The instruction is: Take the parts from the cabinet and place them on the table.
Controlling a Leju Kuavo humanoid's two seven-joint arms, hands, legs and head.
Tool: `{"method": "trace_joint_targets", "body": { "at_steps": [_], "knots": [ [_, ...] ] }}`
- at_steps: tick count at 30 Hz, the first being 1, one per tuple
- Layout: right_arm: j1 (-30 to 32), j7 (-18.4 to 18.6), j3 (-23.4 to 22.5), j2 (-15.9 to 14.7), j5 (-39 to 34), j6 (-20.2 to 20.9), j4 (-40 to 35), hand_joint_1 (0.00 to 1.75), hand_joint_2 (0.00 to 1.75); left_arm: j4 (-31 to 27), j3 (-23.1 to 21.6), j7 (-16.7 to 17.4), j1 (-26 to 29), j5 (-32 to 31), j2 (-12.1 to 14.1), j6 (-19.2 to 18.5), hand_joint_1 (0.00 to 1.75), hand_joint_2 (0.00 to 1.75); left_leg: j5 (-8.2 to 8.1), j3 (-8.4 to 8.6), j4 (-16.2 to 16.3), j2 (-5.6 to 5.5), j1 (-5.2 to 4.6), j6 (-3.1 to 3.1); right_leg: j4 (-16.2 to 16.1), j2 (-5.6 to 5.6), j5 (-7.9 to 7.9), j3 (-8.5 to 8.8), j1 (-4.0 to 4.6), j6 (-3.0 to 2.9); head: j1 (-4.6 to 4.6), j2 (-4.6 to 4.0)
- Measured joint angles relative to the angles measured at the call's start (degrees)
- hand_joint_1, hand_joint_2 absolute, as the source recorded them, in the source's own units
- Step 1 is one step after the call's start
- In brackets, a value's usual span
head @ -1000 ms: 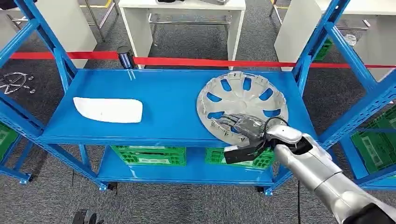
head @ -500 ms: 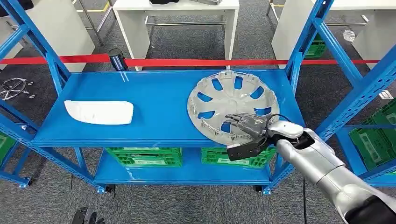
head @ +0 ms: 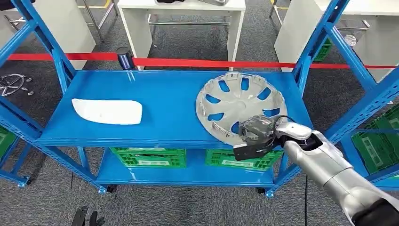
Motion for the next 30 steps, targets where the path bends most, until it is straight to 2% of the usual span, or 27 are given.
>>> {"method": "trace_joint_targets", "body": {
  "at_steps": [1,2,3,5,6,7,8,10,11,12,13,15,16,17,19,20,21,22,23,25,26,27,28,29,30],
  "knots": [
    [-0.19,0.0,-0.04,-0.13,-0.13,0.02,0.02,1.66,1.75,0.0,0.02,-0.15,-0.07,0.0,0.02,-0.07,0.0,0.0,-0.18,-0.29,0.34,-0.04,-0.26,-0.3,-3.01,-0.22,0.35,1.22,-0.02,-0.41,0.02,0.0],
    [-0.19,-0.02,-0.06,-0.3,-0.3,0.04,0.02,1.68,1.75,-0.02,0.09,-0.24,-0.09,0.0,0.04,-0.11,0.0,0.0,-0.4,-0.5,0.7,-0.11,-0.54,-0.68,-3.02,0.05,0.76,1.58,0.14,-1.32,-0.09,0.0],
    [-0.19,-0.04,-0.09,-0.42,-0.39,0.04,0.02,1.68,1.75,-0.07,0.18,-0.24,-0.07,0.0,0.11,-0.22,0.0,0.0,-0.3,-0.55,0.69,-0.11,-0.53,-0.87,-2.88,0.05,0.8,1.47,0.29,-1.76,-0.06,0.0],
    [-0.21,-0.04,-0.13,-0.54,-0.77,0.04,0.02,1.71,1.75,-0.22,0.48,-0.26,-0.08,0.02,0.13,-0.22,0.0,0.0,-0.18,-0.49,0.6,-0.11,-0.23,-1.28,-2.86,0.09,0.9,1.44,0.56,-2.36,-0.07,0.0],
    [-0.24,-0.07,-0.22,-0.55,-0.9,0.04,0.0,1.68,1.75,-0.44,0.61,-0.28,-0.05,0.04,0.26,-0.22,0.0,0.0,-0.52,-0.68,0.87,-0.08,-0.08,-1.61,-3.08,0.09,1.06,1.64,-0.02,-2.66,-0.02,0.0],
    [-0.26,-0.07,-0.33,-0.59,-0.94,0.04,-0.02,1.71,1.75,-0.46,0.7,-0.31,-0.06,0.04,0.22,-0.26,0.0,0.0,-1.6,-1.29,2.2,-0.01,0.0,-2.0,-3.09,0.08,1.02,1.74,-0.02,-2.78,-0.13,0.0],
    [-0.28,-0.07,-0.39,-0.63,-0.98,0.02,-0.02,1.69,1.75,-0.48,0.83,-0.35,-0.1,0.09,0.26,-0.26,0.0,0.0,-3.66,-2.76,5.59,0.02,0.11,-2.31,-3.09,0.06,0.99,1.77,-0.01,-3.2,-0.2,0.0],
    [-0.25,-0.07,-0.39,-0.68,-1.07,0.02,-0.07,1.75,1.75,-0.52,1.03,-0.35,-0.03,0.22,0.33,-0.24,0.0,0.0,-7.95,-7.25,15.25,0.02,0.34,-2.73,-3.05,0.06,0.97,1.69,0.11,-3.23,-0.17,0.0],
    [-0.23,-0.06,-0.39,-0.72,-1.07,0.02,-0.07,1.73,1.75,-0.52,1.09,-0.35,0.0,0.22,0.31,-0.24,0.0,0.0,-8.97,-8.95,18.75,0.03,0.38,-2.79,-3.04,0.06,0.97,1.68,0.18,-3.24,-0.17,0.0],
    [-0.24,-0.04,-0.39,-0.76,-1.09,0.02,-0.07,1.75,1.75,-0.52,1.16,-0.35,0.01,0.22,0.31,-0.24,0.0,0.0,-8.54,-9.43,19.56,0.02,0.38,-2.74,-3.04,0.06,0.96,1.72,0.21,-3.23,-0.17,0.0],
    [-0.28,-0.04,-0.44,-0.81,-1.16,0.02,-0.07,1.75,1.75,-0.52,1.25,-0.35,0.0,0.22,0.33,-0.24,0.0,0.0,-6.74,-8.31,17.12,0.02,0.38,-2.61,-3.04,0.08,0.94,1.79,0.23,-3.21,-0.17,0.0],
    [-0.37,-0.04,-0.59,-0.92,-1.2,0.02,-0.11,1.73,1.75,-0.72,1.38,-0.37,-0.01,0.22,0.35,-0.24,0.0,0.0,-1.86,-3.25,7.04,0.02,0.34,-2.06,-3.05,0.17,0.92,2.0,0.29,-3.18,-0.17,0.0],
    [-0.43,-0.04,-0.77,-0.94,-1.2,0.02,-0.15,1.73,1.75,-0.83,1.4,-0.39,-0.02,0.22,0.39,-0.24,0.0,0.0,-0.3,-0.83,2.26,0.01,0.28,-1.65,-3.08,0.2,0.92,2.04,0.32,-3.16,-0.17,0.0],
    [-0.53,-0.04,-0.94,-0.96,-1.22,0.02,-0.15,1.75,1.75,-0.85,1.42,-0.41,-0.12,0.22,0.48,-0.22,0.0,0.0,-1.41,-0.17,1.16,0.01,-0.06,-1.46,-3.14,0.2,0.98,1.81,0.58,-3.03,-0.13,0.0],
    [-0.69,-0.02,-1.01,-1.18,-1.27,0.02,-0.13,1.75,1.75,-0.9,1.42,-0.54,-0.05,0.22,0.46,-0.24,0.0,0.0,-1.17,-0.23,1.06,0.01,-0.36,-1.29,-3.14,0.2,1.14,1.47,0.52,-2.62,-0.15,0.0],
    [-0.63,-0.02,-1.05,-1.22,-1.35,0.0,-0.13,1.75,1.75,-0.92,1.44,-0.55,-0.03,0.24,0.46,-0.24,0.0,0.0,-1.11,-0.28,1.08,-0.01,-0.47,-1.02,-3.38,0.2,1.3,1.5,0.43,-2.14,-0.15,0.0],
    [-0.64,-0.02,-1.16,-1.33,-1.4,0.0,-0.18,1.75,1.75,-0.96,1.46,-0.57,-0.04,0.24,0.46,-0.24,0.0,0.0,-0.82,-0.12,0.61,0.0,-0.47,-0.6,-3.74,0.2,1.46,1.71,0.51,-1.8,-0.17,0.0],
    [-0.62,-0.02,-1.42,-1.55,-1.57,-0.07,-0.26,1.75,1.75,-1.14,1.49,-0.59,-0.02,0.24,0.41,-0.22,0.0,0.0,-0.22,0.46,-0.43,0.08,0.19,-0.05,-3.26,0.11,1.03,1.21,0.4,-1.66,-0.09,0.0],
    [-0.88,-0.04,-1.53,-1.73,-1.83,-0.09,-0.33,1.75,1.75,-1.33,1.46,-0.66,-0.06,0.24,0.26,-0.22,0.0,0.0,-0.01,0.58,-0.7,0.03,0.0,0.32,-1.26,0.1,-0.26,0.35,0.51,-1.91,-0.02,0.0],
    [-0.95,0.04,-1.51,-1.97,-1.99,-0.09,-0.31,1.75,1.75,-1.44,1.49,-0.66,-0.07,0.24,0.15,-0.22,0.0,0.0,0.03,0.43,-0.69,0.04,-0.12,0.55,7.74,0.11,-3.97,-3.88,0.5,-2.46,0.0,0.0],
    [-0.74,0.04,-1.46,-2.1,-2.05,-0.09,-0.31,1.75,1.75,-1.44,1.49,-0.66,-0.04,0.22,0.0,-0.24,0.0,0.0,0.01,0.37,-0.65,0.01,-0.21,0.6,12.56,0.1,-5.5,-6.21,0.49,-2.48,0.0,0.0],
    [-0.57,0.04,-1.44,-2.1,-2.14,-0.11,-0.31,1.75,1.75,-1.44,1.49,-0.66,-0.02,0.22,-0.09,-0.22,0.0,0.0,0.01,0.34,-0.62,0.0,-0.24,0.6,15.12,0.1,-5.94,-7.53,0.48,-2.23,0.0,0.0],
    [-0.49,0.04,-1.42,-2.1,-2.21,-0.13,-0.31,1.75,1.75,-1.44,1.49,-0.63,-0.01,0.2,-0.17,-0.24,0.0,0.0,0.01,0.36,-0.6,-0.03,-0.24,0.59,14.49,0.09,-5.36,-7.35,0.44,-1.83,0.0,0.0],
    [-0.53,0.04,-1.44,-2.1,-2.32,-0.2,-0.31,1.75,1.75,-1.44,1.49,-0.63,-0.02,0.18,-0.26,-0.26,0.0,0.0,-0.01,0.39,-0.54,-0.05,-0.23,0.56,11.39,0.08,-3.93,-5.79,0.38,-1.26,0.02,0.0],
    [-0.63,0.04,-1.51,-2.1,-2.42,-0.37,-0.33,1.75,1.75,-1.44,1.49,-0.63,-0.03,0.18,-0.33,-0.33,0.0,0.0,-0.08,0.41,-0.37,-0.08,-0.2,0.47,6.04,0.05,-1.78,-3.18,0.32,-0.66,0.0,0.0]
  ]
}}
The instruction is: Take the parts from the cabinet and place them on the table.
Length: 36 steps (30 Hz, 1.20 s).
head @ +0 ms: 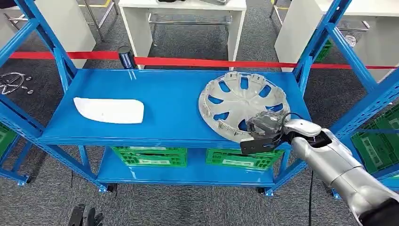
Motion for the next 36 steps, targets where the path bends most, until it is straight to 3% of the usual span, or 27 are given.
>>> {"method": "trace_joint_targets", "body": {
  "at_steps": [1,2,3,6,7,8,9,10,11,12,13,14,17,18,21,22,23,24,26,27,28,29,30,32,33,34,36],
  "knots": [
    [-0.05,0.07,-0.18,0.0,-0.11,-0.24,-0.09,1.75,1.75,0.0,0.0,0.0,0.0,-0.07,-0.05,-0.09,0.0,0.0,-0.18,-0.01,0.27,-0.06,0.02,-0.26,-5.9,-0.08,2.12,2.94,-0.1,0.41,0.02,0.0],
    [-0.11,0.15,-0.35,0.02,-0.28,-0.55,-0.13,1.75,1.75,0.0,0.02,0.0,0.0,-0.07,-0.05,-0.13,0.0,0.0,-0.37,-0.24,0.6,-0.08,-0.08,-0.56,-9.49,-0.26,2.63,4.33,-0.15,0.03,0.09,0.0],
    [-0.13,0.31,-0.39,0.13,-0.42,-0.86,-0.22,1.75,1.75,0.0,0.07,-0.02,0.0,-0.07,-0.07,-0.15,0.0,0.0,-0.55,-0.59,0.89,-0.08,-0.51,-0.85,-9.49,-0.13,2.9,4.8,0.15,-0.67,0.04,0.0],
    [-0.09,0.57,-0.7,0.42,-0.64,-1.31,-0.35,1.73,1.75,0.0,0.22,-0.02,0.1,-0.07,-0.07,-0.18,0.0,0.0,-0.44,-0.65,0.9,-0.08,-0.36,-1.28,-9.24,-0.07,2.95,4.55,0.36,-1.53,0.02,0.0],
    [-0.2,0.68,-0.83,0.57,-0.68,-1.36,-0.57,1.69,1.75,0.0,0.31,-0.02,0.1,-0.07,-0.02,-0.18,0.0,0.0,-0.72,-0.81,1.12,-0.09,-0.22,-1.57,-9.43,-0.08,3.14,4.72,-0.27,-1.95,0.02,0.0],
    [-0.32,0.81,-1.03,0.7,-0.7,-1.36,-0.81,1.69,1.75,0.0,0.35,-0.04,0.16,-0.07,-0.02,-0.18,0.0,0.0,-1.62,-1.39,2.25,-0.03,-0.1,-2.08,-9.43,-0.06,3.09,4.83,-0.27,-2.03,-0.02,0.0],
    [-0.41,0.92,-1.33,0.96,-0.77,-1.36,-0.92,1.54,1.75,0.0,0.39,-0.07,0.15,-0.07,0.0,-0.22,0.0,0.0,-3.61,-2.72,5.48,-0.02,0.07,-2.49,-9.43,-0.08,3.06,4.92,-0.26,-2.48,-0.17,0.0],
    [-0.54,0.94,-1.36,1.11,-0.79,-1.34,-0.92,1.19,1.75,0.0,0.48,-0.09,0.14,-0.07,0.0,-0.24,0.0,0.0,-5.78,-4.77,9.91,-0.01,0.22,-2.77,-9.41,-0.09,3.04,4.9,-0.25,-2.51,-0.13,0.0],
    [-0.56,0.94,-1.36,1.27,-0.77,-1.32,-0.92,0.0,1.75,0.0,0.57,-0.09,0.21,-0.09,-0.02,-0.24,0.0,0.0,-7.84,-7.21,14.95,0.0,0.36,-2.98,-9.41,-0.09,3.04,4.87,-0.2,-2.51,-0.15,0.0],
    [-0.53,0.96,-1.31,1.33,-0.77,-1.27,-0.92,0.0,1.75,0.0,0.7,-0.09,0.29,-0.22,-0.07,-0.24,0.0,0.0,-8.93,-9.06,18.62,0.0,0.46,-3.09,-9.39,-0.09,3.03,4.85,-0.15,-2.51,-0.13,0.0],
    [-0.44,0.96,-1.27,1.36,-0.77,-1.16,-0.92,0.0,1.75,0.0,0.79,-0.11,0.35,-0.24,-0.07,-0.29,0.0,0.0,-8.78,-9.82,19.89,0.01,0.53,-3.06,-9.38,-0.09,3.03,4.87,-0.11,-2.5,-0.13,0.0],
    [-0.42,0.96,-1.27,1.44,-0.77,-1.03,-0.92,0.0,1.75,0.0,0.81,-0.15,0.38,-0.26,-0.07,-0.44,0.0,0.0,-7.36,-9.15,18.25,0.02,0.54,-2.97,-9.38,-0.07,3.02,4.91,-0.1,-2.49,-0.11,0.0],
    [-0.52,0.94,-1.31,1.46,-0.92,-0.44,-1.09,0.0,1.75,0.0,0.94,-0.44,0.36,-0.26,0.15,-0.64,0.0,0.0,-0.12,-1.57,3.04,0.01,0.46,-2.06,-9.42,0.05,2.99,5.25,-0.05,-2.43,-0.13,0.0],
    [-0.59,0.92,-1.31,1.46,-0.92,-0.42,-1.18,0.0,1.75,0.0,0.96,-0.44,0.3,-0.26,0.26,-0.66,0.0,0.0,-1.09,-0.61,1.32,-0.01,0.1,-1.93,-9.4,0.07,2.97,5.04,0.31,-2.32,-0.09,0.0],
    [-0.52,0.9,-1.23,1.4,-0.92,-0.22,-1.22,0.0,1.75,-0.02,1.01,-0.57,0.38,-0.33,0.35,-0.68,0.0,0.0,-0.85,-0.7,1.29,0.0,-0.21,-1.56,-9.63,0.06,3.25,4.76,0.2,-1.57,-0.09,0.0],
    [-0.53,0.9,-1.25,1.4,-0.92,-0.22,-1.25,0.0,1.75,-0.02,1.05,-0.57,0.37,-0.33,0.35,-0.68,0.0,0.0,-0.51,-0.51,0.75,0.02,-0.15,-1.07,-9.9,0.08,3.33,4.92,0.31,-1.1,-0.13,0.0],
    [-0.53,0.9,-1.33,1.25,-0.92,-0.22,-1.31,0.0,1.75,-0.2,1.09,-0.59,0.38,-0.33,0.35,-0.68,0.0,0.0,-0.03,0.02,-0.11,0.13,0.35,-0.58,-9.28,-0.01,2.85,4.48,0.11,-1.0,-0.02,0.0],
    [-0.73,0.9,-1.31,1.11,-0.92,-0.22,-1.36,0.0,1.75,-0.28,1.09,-0.61,0.31,-0.33,0.35,-0.68,0.0,0.0,0.14,0.1,-0.33,0.09,0.26,-0.23,-7.3,0.01,1.58,3.52,0.23,-1.27,0.04,0.0],
    [-0.65,0.9,-1.22,0.92,-0.88,-0.22,-1.35,0.0,1.75,-0.35,1.16,-0.61,0.27,-0.33,0.33,-0.66,0.0,0.0,0.21,-0.04,-0.31,0.07,0.12,-0.03,1.85,0.01,-2.18,-0.77,0.22,-1.86,0.11,0.0],
    [-0.41,0.9,-1.12,0.83,-0.88,-0.18,-1.36,0.0,1.75,-0.35,1.22,-0.61,0.32,-0.33,0.3,-0.64,0.0,0.0,0.2,-0.13,-0.26,0.07,0.05,-0.02,6.64,0.01,-3.7,-3.11,0.22,-1.88,0.09,0.0],
    [-0.2,0.9,-1.05,0.83,-0.88,-0.16,-1.35,0.0,1.75,-0.35,1.29,-0.61,0.34,-0.33,0.3,-0.59,0.0,0.0,0.2,-0.16,-0.22,0.06,0.0,-0.02,9.13,0.0,-4.1,-4.4,0.21,-1.6,0.09,0.0],
    [-0.06,0.9,-0.96,0.81,-0.85,-0.13,-1.36,0.0,1.75,-0.35,1.31,-0.61,0.34,-0.33,0.28,-0.59,0.0,0.0,0.19,-0.12,-0.21,0.06,0.0,-0.02,8.18,0.0,-3.42,-4.0,0.19,-1.17,0.09,0.0],
    [-0.08,0.9,-0.94,0.79,-0.85,-0.11,-1.36,0.0,1.75,-0.37,1.33,-0.61,0.32,-0.33,0.28,-0.59,0.0,0.0,0.18,-0.09,-0.13,0.04,0.0,-0.04,4.78,-0.01,-1.85,-2.3,0.16,-0.63,0.11,0.0],
    [-0.42,0.9,-0.96,0.72,-0.85,0.15,-1.36,0.0,1.75,-0.55,1.38,-0.63,0.32,-0.33,0.24,-0.57,0.0,0.0,-0.03,-0.1,0.24,0.01,0.03,-0.35,-6.57,-0.13,2.29,3.36,0.03,0.24,0.11,0.0],
    [-0.6,0.87,-0.94,0.66,-0.85,0.32,-1.36,0.0,1.75,-0.7,1.46,-0.68,0.32,-0.33,0.24,-0.57,0.0,0.0,-0.22,-0.37,0.58,-0.03,-0.19,-0.65,-9.59,-0.25,2.61,4.59,0.12,-0.37,0.11,0.0],
    [-0.63,0.75,-0.79,0.64,-0.81,0.59,-1.4,0.0,1.75,-0.89,1.57,-0.68,0.34,-0.35,0.24,-0.59,0.0,0.0,-0.36,-0.54,0.78,-0.08,-0.45,-0.92,-9.71,-0.13,2.97,4.95,0.24,-0.98,0.0,0.0],
    [-0.61,0.72,-0.55,0.46,-0.79,0.76,-1.38,0.0,1.75,-1.22,1.75,-0.66,0.46,-0.44,0.24,-0.61,0.0,0.0,-0.29,-0.63,0.72,-0.06,-0.36,-1.19,-9.53,-0.1,3.0,4.81,0.49,-1.43,0.04,0.0]
  ]
}}
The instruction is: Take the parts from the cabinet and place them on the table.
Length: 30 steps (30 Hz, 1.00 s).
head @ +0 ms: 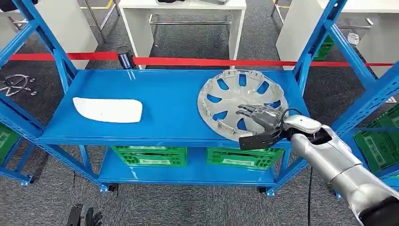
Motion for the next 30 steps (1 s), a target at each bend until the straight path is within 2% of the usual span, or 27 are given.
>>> {"method": "trace_joint_targets", "body": {
  "at_steps": [1,2,3,4,6,7,8,9,11,12,13,15,16,17,18,19,21,22,23,24,25,26,27,28,29,30],
  "knots": [
    [-0.03,-0.04,0.13,0.0,0.0,0.07,0.0,0.0,1.75,-0.15,0.07,0.0,0.05,-0.07,0.02,0.0,0.0,0.0,0.01,0.01,0.01,0.0,0.09,-0.23,-0.06,0.01,0.05,-0.03,0.02,-0.33,0.0,0.0],
    [-0.04,-0.04,0.26,0.02,0.0,0.17,0.0,0.0,1.75,-0.41,0.2,0.09,0.07,-0.3,0.11,-0.02,0.0,0.0,-0.4,-0.47,0.4,0.01,0.31,-0.61,-0.23,0.01,0.27,0.16,-0.63,-0.68,0.02,0.0],
    [-0.03,-0.11,0.33,0.02,0.0,0.24,0.0,0.0,1.75,-0.59,0.37,0.09,0.1,-0.5,0.09,-0.04,0.0,0.0,-1.77,-1.15,2.21,0.07,0.36,-1.07,-0.22,0.01,0.19,0.26,-0.62,-0.85,-0.04,0.0],
    [-0.02,-0.15,0.48,0.02,0.04,0.37,0.0,0.0,1.75,-0.68,0.52,0.11,0.08,-0.59,0.09,-0.09,0.0,0.0,-3.98,-2.91,6.11,0.08,0.53,-1.44,-0.22,0.0,0.22,0.25,-0.61,-1.17,-0.11,0.0],
    [0.13,-0.35,0.92,0.09,0.2,0.72,0.04,0.0,1.75,-0.74,0.66,0.26,0.15,-0.77,0.07,-0.04,0.0,0.0,-7.98,-7.44,15.59,0.11,0.75,-1.86,-0.21,0.01,0.2,0.15,-0.57,-1.19,-0.09,0.0],
    [0.41,-0.37,1.18,0.11,0.22,0.76,0.18,0.0,1.75,-0.76,0.66,0.31,0.21,-0.83,0.04,-0.02,0.0,0.0,-8.72,-9.16,18.92,0.11,0.86,-1.91,-0.2,0.01,0.19,0.15,-0.54,-1.19,-0.11,0.0],
    [0.64,-0.37,1.42,0.11,0.26,0.76,0.26,0.0,1.75,-0.79,0.7,0.33,0.22,-0.83,0.04,0.0,0.0,0.0,-8.01,-9.27,18.88,0.12,0.89,-1.86,-0.19,0.01,0.19,0.18,-0.53,-1.18,-0.11,0.0],
    [0.74,-0.42,1.75,0.13,0.31,0.76,0.33,0.0,1.75,-0.83,0.74,0.35,0.21,-0.83,0.04,0.02,0.0,0.0,-6.05,-8.02,16.01,0.13,0.89,-1.77,-0.19,0.02,0.18,0.21,-0.52,-1.17,-0.11,0.0],
    [0.73,-0.5,2.12,0.2,0.33,0.76,0.35,0.0,1.75,-1.05,0.92,0.35,0.19,-0.96,0.09,0.04,0.0,0.0,-0.94,-2.69,5.28,0.12,0.86,-1.2,-0.2,0.18,0.17,0.38,-0.47,-1.14,-0.11,0.0],
    [0.74,-0.5,2.25,0.28,0.35,0.76,0.35,0.0,1.75,-1.11,0.98,0.35,0.14,-1.01,0.15,0.07,0.0,0.0,0.09,-0.55,0.95,0.12,0.77,-0.75,-0.22,0.2,0.16,0.4,-0.46,-1.13,-0.09,0.0],
    [0.7,-0.52,2.4,0.35,0.37,0.76,0.44,0.0,1.75,-1.14,1.05,0.35,0.02,-1.03,0.24,0.13,0.0,0.0,-0.6,0.25,0.21,0.19,0.45,-0.68,-0.15,0.25,0.08,0.09,0.08,-0.84,-0.04,0.0],
    [1.09,-0.52,2.86,0.44,0.37,0.76,0.72,0.0,1.75,-1.14,1.11,0.35,0.08,-1.09,0.24,0.13,0.0,0.0,-0.52,-0.02,0.34,0.17,0.25,-0.48,-0.23,0.24,0.2,0.01,-0.12,-0.34,-0.07,0.0],
    [1.28,-0.55,3.13,0.46,0.39,0.76,0.79,0.0,1.75,-1.14,1.22,0.35,0.08,-1.11,0.24,0.15,0.0,0.0,-0.45,-0.01,0.3,0.15,0.16,-0.22,-0.47,0.23,0.36,0.1,-0.22,-0.01,-0.07,0.0],
    [1.43,-0.55,3.23,0.48,0.42,0.74,0.85,0.0,1.75,-1.2,1.33,0.35,0.05,-1.14,0.24,0.2,0.0,0.0,0.1,0.46,-0.58,0.21,0.6,0.43,-0.31,0.2,0.13,-0.02,-0.09,0.31,-0.04,0.0],
    [1.51,-0.55,3.23,0.46,0.41,0.72,0.98,0.0,1.75,-1.38,1.44,0.35,0.03,-1.18,0.15,0.2,0.0,0.0,0.32,0.67,-0.98,0.23,0.61,0.77,0.77,0.13,-0.52,-0.69,-0.21,0.26,0.04,0.0],
    [1.48,-0.55,3.28,0.44,0.42,0.72,1.18,0.0,1.75,-1.49,1.46,0.35,-0.05,-1.27,0.13,0.2,0.0,0.0,0.45,0.6,-1.02,0.22,0.6,1.07,3.99,0.14,-2.2,-2.18,-0.26,-0.1,0.09,0.0],
    [1.98,-0.55,3.61,0.44,0.5,0.74,1.84,0.0,1.75,-1.51,1.55,0.35,-0.05,-1.68,0.07,0.07,0.0,0.0,0.42,0.53,-0.99,0.2,0.47,1.15,13.91,0.13,-5.91,-6.94,-0.27,-0.45,0.09,0.0],
    [2.43,-0.5,3.69,0.44,0.57,0.76,2.23,0.0,1.75,-1.51,1.6,0.35,-0.05,-1.77,0.04,0.02,0.0,0.0,0.42,0.5,-0.96,0.14,0.45,1.16,17.76,0.13,-6.91,-8.85,-0.28,-0.26,0.09,0.0],
    [2.68,-0.5,3.69,0.46,0.63,0.76,2.49,0.0,1.75,-1.51,1.66,0.35,-0.05,-1.77,-0.02,0.02,0.0,0.0,0.42,0.51,-0.94,0.12,0.45,1.15,18.6,0.13,-6.8,-9.39,-0.33,0.11,0.09,0.0],
    [2.67,-0.5,3.72,0.48,0.74,0.76,2.71,0.0,1.75,-1.51,1.73,0.35,-0.07,-1.86,-0.09,0.0,0.0,0.0,0.4,0.54,-0.89,0.11,0.45,1.13,16.59,0.12,-5.67,-8.54,-0.41,0.66,0.09,0.0],
    [2.64,-0.5,3.74,0.5,0.85,0.76,2.89,0.0,1.75,-1.51,1.79,0.35,-0.11,-1.86,-0.13,-0.09,0.0,0.0,0.36,0.55,-0.79,0.11,0.49,1.07,11.97,0.09,-3.69,-6.32,-0.49,1.3,0.09,0.0],
    [2.55,-0.5,3.69,0.55,0.9,0.76,3.04,0.0,1.75,-1.53,1.81,0.35,-0.17,-1.9,-0.2,-0.2,0.0,0.0,0.2,0.56,-0.55,0.08,0.53,0.84,5.6,0.02,-1.34,-3.13,-0.67,1.88,0.09,0.0],
    [2.48,-0.52,3.69,0.59,0.9,0.76,3.19,0.0,1.75,-1.53,1.86,0.33,-0.23,-1.94,-0.24,-0.33,0.0,0.0,0.01,0.47,-0.21,0.0,0.43,0.54,0.77,-0.15,0.04,-0.63,-0.84,2.03,0.11,0.0],
    [2.47,-0.57,3.74,0.76,0.98,0.74,3.32,0.0,1.75,-1.57,1.97,0.33,-0.3,-1.94,-0.26,-0.39,0.0,0.0,-0.27,0.18,0.15,-0.09,0.0,0.13,0.28,-0.02,-0.05,-0.03,-0.46,1.12,0.09,0.0],
    [2.52,-0.66,3.67,0.83,1.03,0.7,3.34,0.0,1.75,-1.57,2.01,0.28,-0.33,-2.01,-0.26,-0.52,0.0,0.0,-0.3,0.18,0.15,-0.07,0.0,-0.02,0.23,0.01,0.04,-0.27,-0.54,0.52,0.04,0.0],
    [2.53,-0.68,3.65,0.96,1.03,0.68,3.41,0.0,1.75,-1.57,2.05,0.24,-0.34,-2.1,-0.31,-0.52,0.0,0.0,-0.21,0.23,0.14,-0.05,0.07,-0.2,0.23,0.01,0.1,-0.29,-0.37,0.25,0.0,0.0]
  ]
}}
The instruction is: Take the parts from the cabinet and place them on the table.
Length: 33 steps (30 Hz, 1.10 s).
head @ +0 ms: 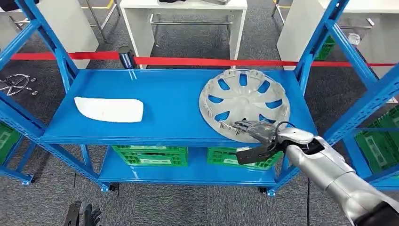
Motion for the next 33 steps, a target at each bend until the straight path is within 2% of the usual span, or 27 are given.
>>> {"method": "trace_joint_targets", "body": {
  "at_steps": [1,3,4,6,7,8,9,10,11,12,13,14,15,17,18,19,21,22,23,24,25,26,27,28,29,32,33],
  "knots": [
    [-0.01,-0.02,-0.04,0.07,0.02,-0.04,0.09,0.0,1.75,0.0,0.04,-0.04,-0.01,-0.09,-0.02,-0.02,0.0,0.0,0.09,0.05,-0.11,0.0,0.17,-0.2,0.03,0.0,-0.05,0.04,0.17,-0.29,0.07,0.0],
    [-0.27,-0.07,-0.15,0.2,0.02,-0.11,0.15,0.0,1.75,-0.07,0.26,-0.2,0.0,-0.18,-0.02,-0.02,0.0,0.0,-0.87,-0.57,0.94,0.01,0.44,-0.95,-0.24,-0.01,0.2,0.32,-0.42,-0.92,0.07,0.0],
    [-0.3,-0.07,-0.17,0.22,0.02,-0.13,0.2,0.0,1.75,-0.07,0.28,-0.28,-0.03,-0.26,-0.02,-0.09,0.0,0.0,-2.62,-1.57,3.48,0.07,0.49,-1.21,-0.23,-0.04,0.21,0.41,-0.43,-1.31,-0.2,0.0],
    [-0.26,-0.07,-0.2,0.35,0.02,-0.15,0.26,0.0,1.75,-0.07,0.37,-0.37,-0.07,-0.35,-0.02,-0.13,0.0,0.0,-7.12,-5.87,12.89,0.08,0.74,-1.68,-0.21,-0.04,0.16,0.3,-0.37,-1.39,-0.2,0.0],
    [-0.21,-0.07,-0.2,0.41,0.0,-0.15,0.33,0.23,1.75,-0.07,0.37,-0.42,-0.03,-0.5,-0.07,-0.24,0.0,0.0,-8.63,-7.88,17.18,0.08,0.84,-1.8,-0.2,-0.04,0.16,0.28,-0.33,-1.39,-0.17,0.0],
    [-0.21,-0.07,-0.2,0.44,0.0,-0.02,0.37,0.28,1.75,-0.07,0.37,-0.53,-0.03,-0.7,-0.09,-0.5,0.0,0.0,-8.65,-8.73,18.92,0.09,0.9,-1.85,-0.18,-0.04,0.16,0.3,-0.32,-1.38,-0.17,0.0],
    [-0.23,-0.07,-0.2,0.46,0.0,0.09,0.44,0.28,1.75,-0.07,0.39,-0.61,-0.05,-0.72,-0.11,-0.59,0.0,0.0,-7.33,-8.03,17.51,0.09,0.95,-1.81,-0.18,-0.03,0.16,0.38,-0.33,-1.37,-0.17,0.0],
    [-0.23,-0.07,-0.26,0.52,0.0,0.11,0.52,1.01,1.75,-0.11,0.42,-0.72,-0.08,-0.79,-0.09,-0.66,0.0,0.0,-5.22,-6.18,13.83,0.1,0.97,-1.72,-0.18,-0.01,0.15,0.46,-0.35,-1.36,-0.17,0.0],
    [-0.24,-0.07,-0.39,0.57,0.0,0.11,0.55,1.34,1.75,-0.28,0.44,-0.83,-0.09,-0.79,-0.09,-0.68,0.0,0.0,-2.77,-3.48,8.56,0.11,0.97,-1.53,-0.18,0.02,0.15,0.57,-0.36,-1.34,-0.17,0.0],
    [-0.26,-0.07,-0.57,0.59,0.0,0.09,0.55,1.4,1.75,-0.52,0.46,-0.9,-0.16,-0.79,-0.09,-0.74,0.0,0.0,-0.69,-0.71,3.35,0.1,0.97,-1.26,-0.18,0.03,0.16,0.65,-0.35,-1.29,-0.17,0.0],
    [-0.28,-0.07,-0.68,0.57,-0.02,0.09,0.55,1.47,1.75,-0.61,0.48,-1.05,-0.34,-0.81,-0.07,-0.85,0.0,0.0,-1.32,0.8,0.56,0.05,0.69,-1.1,-0.15,0.03,0.17,0.51,0.04,-1.18,-0.15,0.0],
    [-0.4,0.0,-0.87,0.5,-0.07,0.07,0.55,1.41,1.75,-0.83,0.48,-1.14,-0.37,-0.83,-0.07,-1.12,0.0,0.0,-1.22,0.71,0.37,0.06,0.57,-0.84,-0.1,0.02,0.25,0.22,0.16,-0.77,-0.09,0.0],
    [-0.4,0.02,-1.09,0.48,-0.13,0.07,0.55,1.43,1.75,-0.98,0.48,-1.16,-0.33,-0.85,-0.09,-1.2,0.0,0.0,-1.21,0.72,0.48,0.04,0.41,-0.69,-0.15,0.02,0.39,0.1,0.09,-0.48,-0.13,0.0],
    [-0.43,0.02,-1.48,0.44,-0.17,0.05,0.55,1.68,1.75,-1.2,0.5,-1.18,-0.32,-0.85,-0.09,-1.33,0.0,0.0,-0.86,0.78,0.16,0.05,0.27,0.05,-0.6,0.03,0.67,0.26,0.0,0.23,-0.15,0.0],
    [-0.48,0.0,-1.68,0.44,-0.17,0.04,0.55,1.68,1.75,-1.42,0.52,-1.18,-0.33,-0.85,-0.09,-1.33,0.0,0.0,-0.33,1.15,-0.61,0.21,0.85,0.72,-0.09,-0.03,0.27,-0.29,-0.14,0.41,-0.11,0.0],
    [-0.55,0.0,-1.83,0.22,-0.2,0.04,0.55,1.68,1.75,-1.68,0.52,-1.2,-0.42,-0.85,-0.11,-1.38,0.0,0.0,-0.17,1.18,-0.79,0.21,0.73,1.1,1.73,-0.02,-0.86,-1.12,-0.04,0.22,-0.02,0.0],
    [-0.31,0.02,-1.88,0.06,-0.28,0.04,0.55,1.66,1.75,-1.95,0.59,-1.2,-0.38,-0.85,-0.13,-1.4,0.0,0.0,-0.11,0.98,-0.78,0.17,0.62,1.33,11.08,-0.01,-4.81,-5.49,-0.05,-0.37,0.07,0.0],
    [-0.17,0.0,-1.88,0.0,-0.35,0.04,0.55,1.66,1.75,-1.95,0.68,-1.2,-0.34,-0.85,-0.18,-1.42,0.0,0.0,-0.1,0.9,-0.76,0.16,0.49,1.36,15.72,-0.01,-6.3,-7.73,-0.06,-0.39,0.07,0.0],
    [-0.08,0.0,-1.88,0.0,-0.44,0.04,0.55,1.64,1.75,-1.95,0.81,-1.2,-0.3,-0.85,-0.22,-1.42,0.0,0.0,-0.1,0.88,-0.75,0.16,0.44,1.36,18.58,-0.02,-6.85,-9.16,-0.08,-0.16,0.07,0.0],
    [0.02,0.0,-1.9,0.0,-0.5,0.02,0.55,1.64,1.75,-1.95,0.92,-1.2,-0.28,-0.85,-0.24,-1.42,0.0,0.0,-0.11,0.9,-0.73,0.16,0.44,1.35,18.33,-0.02,-6.34,-9.22,-0.09,0.22,0.07,0.0],
    [0.0,0.0,-1.95,0.0,-0.52,-0.04,0.55,1.64,1.75,-1.97,1.01,-1.2,-0.29,-0.85,-0.26,-1.42,0.0,0.0,-0.13,0.94,-0.7,0.15,0.44,1.32,15.12,-0.03,-4.76,-7.65,-0.1,0.8,0.07,0.0],
    [-0.08,0.0,-2.08,0.0,-0.57,-0.04,0.55,1.61,1.75,-2.05,1.11,-1.2,-0.29,-0.85,-0.35,-1.42,0.0,0.0,-0.18,0.98,-0.63,0.15,0.45,1.25,10.46,-0.05,-2.88,-5.46,-0.16,1.33,0.09,0.0],
    [-0.17,0.0,-2.12,0.0,-0.61,-0.04,0.55,1.57,1.75,-2.23,1.2,-1.2,-0.29,-0.85,-0.48,-1.42,0.0,0.0,-0.3,0.99,-0.45,0.11,0.45,1.06,4.42,-0.08,-0.7,-2.53,-0.27,1.76,0.07,0.0],
    [-0.22,-0.02,-2.21,0.02,-0.68,-0.04,0.55,1.57,1.75,-2.41,1.29,-1.2,-0.29,-0.85,-0.52,-1.42,0.0,0.0,-0.5,0.81,-0.18,0.06,0.29,0.76,0.44,-0.2,0.14,-0.59,-0.36,1.67,0.11,0.0],
    [-0.3,-0.09,-2.29,0.07,-0.74,-0.09,0.46,1.61,1.75,-2.56,1.36,-1.2,-0.31,-0.85,-0.55,-1.38,0.0,0.0,-0.82,0.46,0.34,0.03,-0.12,0.36,0.04,-0.01,0.29,-0.25,-0.1,0.8,0.04,0.0],
    [-0.3,-0.09,-2.8,0.11,-0.77,-0.15,0.2,1.59,1.75,-2.97,1.7,-1.2,-0.27,-0.85,-0.63,-1.33,0.0,0.0,-0.69,0.43,0.22,0.02,0.19,-0.2,0.15,-0.04,0.28,-0.41,0.3,-0.2,0.02,0.0],
    [-0.34,-0.09,-3.04,0.13,-0.79,-0.05,0.03,1.69,1.75,-3.34,1.88,-1.2,-0.15,-0.85,-0.59,-1.38,0.0,0.0,-1.04,0.14,0.52,-0.02,0.37,-0.6,-0.11,-0.07,0.54,-0.22,-0.39,-0.66,0.07,0.0]
  ]
}}
